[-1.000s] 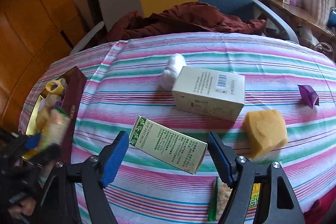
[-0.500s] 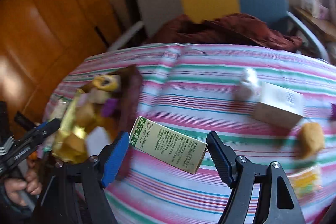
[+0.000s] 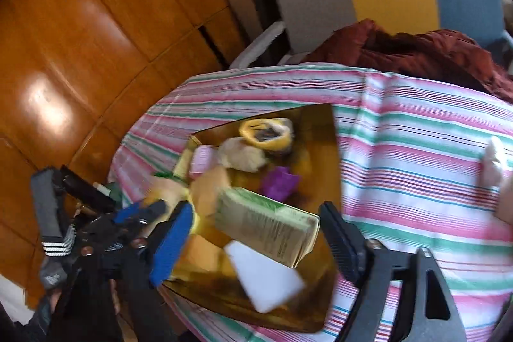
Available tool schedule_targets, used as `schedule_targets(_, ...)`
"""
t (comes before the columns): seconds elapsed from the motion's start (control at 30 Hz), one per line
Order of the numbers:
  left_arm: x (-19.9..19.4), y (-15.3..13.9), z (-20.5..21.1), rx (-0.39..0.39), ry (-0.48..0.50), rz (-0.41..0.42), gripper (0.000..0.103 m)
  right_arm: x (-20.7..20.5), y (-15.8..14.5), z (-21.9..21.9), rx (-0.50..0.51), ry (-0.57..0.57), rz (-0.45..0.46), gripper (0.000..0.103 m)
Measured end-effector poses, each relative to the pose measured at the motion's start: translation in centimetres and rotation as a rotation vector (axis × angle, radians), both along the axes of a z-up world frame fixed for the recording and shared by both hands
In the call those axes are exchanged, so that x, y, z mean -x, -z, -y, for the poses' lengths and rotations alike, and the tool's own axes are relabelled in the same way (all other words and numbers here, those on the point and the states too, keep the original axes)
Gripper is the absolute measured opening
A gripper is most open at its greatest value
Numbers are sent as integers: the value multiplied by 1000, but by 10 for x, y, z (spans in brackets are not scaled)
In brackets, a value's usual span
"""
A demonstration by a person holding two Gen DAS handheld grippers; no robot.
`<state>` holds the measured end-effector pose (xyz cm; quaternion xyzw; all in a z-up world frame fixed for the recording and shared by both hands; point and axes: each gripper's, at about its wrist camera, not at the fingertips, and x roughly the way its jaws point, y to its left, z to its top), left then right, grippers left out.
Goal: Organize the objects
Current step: 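Open both tools to drop the packet and box into the tray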
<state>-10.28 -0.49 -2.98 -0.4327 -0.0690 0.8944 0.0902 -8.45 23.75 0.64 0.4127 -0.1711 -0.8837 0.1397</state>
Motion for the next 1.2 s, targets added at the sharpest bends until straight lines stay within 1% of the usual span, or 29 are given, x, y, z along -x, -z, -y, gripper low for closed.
schedule_targets(0.03,0,4,2,4,-13,9,56,1,0,4,-2,3,2,103)
schedule_targets(0.13,-5,9,10,-11,-39,30,56,-3,6,9,-3,-2,16,103)
schedule_targets(0.27,-21,3,9,9,-53,-12,56,-19,17,11,-43,-2,47,103)
schedule_targets(0.37,-28,-3,3,7,-41,-25,56,-30,22,12,-93,22,53,103)
schedule_targets(0.47,-34,-11,-6,18,-16,-43,56,-40,22,11,-125,49,42,103)
schedule_targets(0.6,-42,-23,-19,29,21,-73,57,-50,19,11,-192,83,21,103)
schedule_targets(0.73,-51,-32,-32,47,57,-103,56,-58,15,8,-212,94,7,103)
schedule_targets(0.97,-68,-39,-46,100,98,-148,56,-69,12,11,-269,112,-9,103)
schedule_targets(1.2,-77,-41,-51,113,123,-161,56,-76,4,12,-347,140,-45,103)
